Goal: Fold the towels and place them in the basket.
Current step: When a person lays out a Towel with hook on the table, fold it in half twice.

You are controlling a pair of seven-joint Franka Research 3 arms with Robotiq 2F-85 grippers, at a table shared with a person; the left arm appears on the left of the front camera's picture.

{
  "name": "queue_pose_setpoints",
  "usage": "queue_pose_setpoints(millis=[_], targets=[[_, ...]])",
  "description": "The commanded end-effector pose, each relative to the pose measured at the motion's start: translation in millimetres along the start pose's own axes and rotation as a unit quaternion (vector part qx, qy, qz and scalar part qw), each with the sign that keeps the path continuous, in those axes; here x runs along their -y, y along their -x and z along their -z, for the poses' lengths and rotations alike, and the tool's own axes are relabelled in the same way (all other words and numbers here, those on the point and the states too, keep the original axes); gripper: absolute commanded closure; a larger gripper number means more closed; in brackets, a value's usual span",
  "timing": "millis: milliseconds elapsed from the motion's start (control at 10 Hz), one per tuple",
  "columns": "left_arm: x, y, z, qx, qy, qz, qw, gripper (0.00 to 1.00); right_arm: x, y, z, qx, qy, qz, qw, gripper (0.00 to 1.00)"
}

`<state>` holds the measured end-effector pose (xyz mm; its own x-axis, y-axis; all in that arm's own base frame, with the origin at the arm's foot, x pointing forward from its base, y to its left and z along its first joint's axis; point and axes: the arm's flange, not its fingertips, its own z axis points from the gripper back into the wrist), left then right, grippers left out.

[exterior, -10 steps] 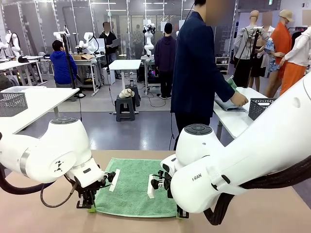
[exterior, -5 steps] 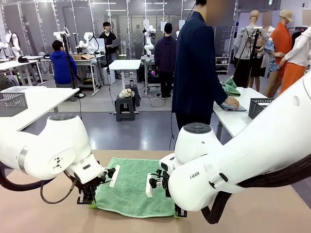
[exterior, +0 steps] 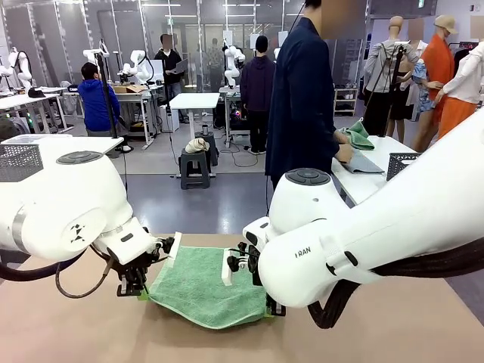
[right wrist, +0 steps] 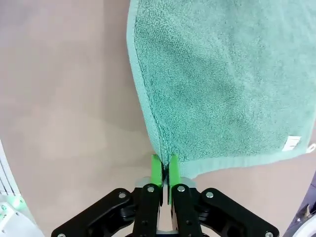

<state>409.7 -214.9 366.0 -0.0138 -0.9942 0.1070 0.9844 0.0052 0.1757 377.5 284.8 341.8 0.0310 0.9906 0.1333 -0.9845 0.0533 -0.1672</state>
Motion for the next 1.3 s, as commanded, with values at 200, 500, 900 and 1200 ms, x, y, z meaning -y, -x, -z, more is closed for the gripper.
queue_pose_setpoints(millis=[200, 500, 900, 1200], targets=[[-28.0, 2.2, -12.9, 0.025, 0.006, -0.008, 1.000, 0.93, 30.7, 12.5, -21.3, 0.000, 0.018, -0.009, 1.000, 0.93], [-64.0, -3.6, -28.0, 0.025, -0.006, -0.009, 1.000, 0.93, 65.4, 16.0, -35.7, -0.005, 0.030, -0.009, 0.999, 0.93], [-131.0, -12.6, -49.8, 0.018, -0.017, -0.025, 0.999, 0.93, 130.6, 20.5, -47.1, -0.003, 0.042, -0.004, 0.999, 0.93], [-176.7, -16.8, -46.6, 0.012, -0.016, -0.037, 0.999, 0.93, 175.3, 27.8, -41.5, 0.002, 0.043, -0.001, 0.999, 0.93]])
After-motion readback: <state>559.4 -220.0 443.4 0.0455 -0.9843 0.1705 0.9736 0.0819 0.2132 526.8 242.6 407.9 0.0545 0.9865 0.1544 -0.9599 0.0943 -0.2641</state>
